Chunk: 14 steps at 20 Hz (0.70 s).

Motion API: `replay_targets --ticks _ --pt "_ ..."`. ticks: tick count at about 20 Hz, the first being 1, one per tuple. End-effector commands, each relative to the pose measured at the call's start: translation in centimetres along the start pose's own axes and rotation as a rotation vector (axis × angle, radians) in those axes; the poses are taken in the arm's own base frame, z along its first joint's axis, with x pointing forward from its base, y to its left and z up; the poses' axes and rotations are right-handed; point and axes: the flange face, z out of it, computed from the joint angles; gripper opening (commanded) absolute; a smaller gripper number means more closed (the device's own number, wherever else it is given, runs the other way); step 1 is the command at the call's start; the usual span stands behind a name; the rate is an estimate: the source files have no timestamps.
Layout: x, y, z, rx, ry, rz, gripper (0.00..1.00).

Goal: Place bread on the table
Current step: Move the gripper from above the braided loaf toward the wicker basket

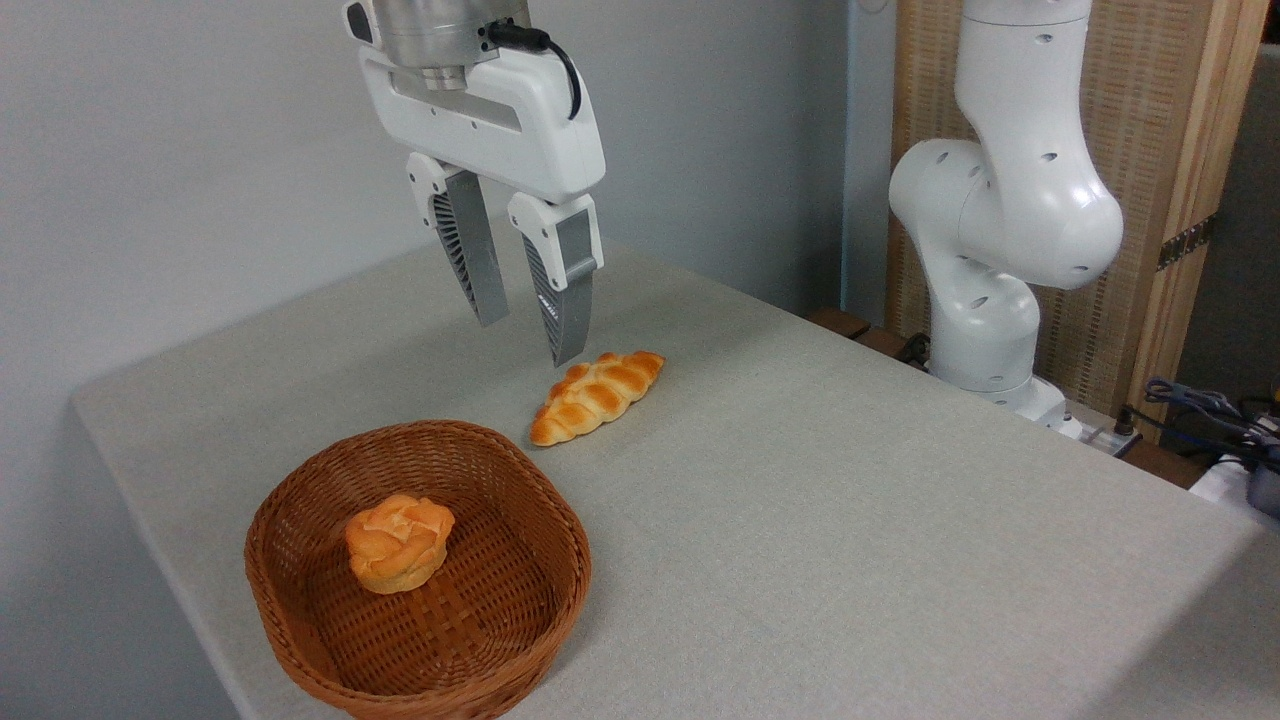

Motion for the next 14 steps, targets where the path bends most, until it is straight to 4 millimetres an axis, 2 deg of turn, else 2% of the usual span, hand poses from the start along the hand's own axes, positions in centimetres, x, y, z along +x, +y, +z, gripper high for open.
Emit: replay_targets --ticks 1,6,10,14 --pt "0.3 -0.2 -0.5 0.001 0.024 -0.003 1.00" --pt "1.4 -0.8 0.9 0.053 0.096 -0.006 1.00" --pt "2.7 -2.2 4.5 0.121 0.206 -0.019 1.00" --pt "4.3 -0.9 7.5 0.115 0.245 0.002 1.00"
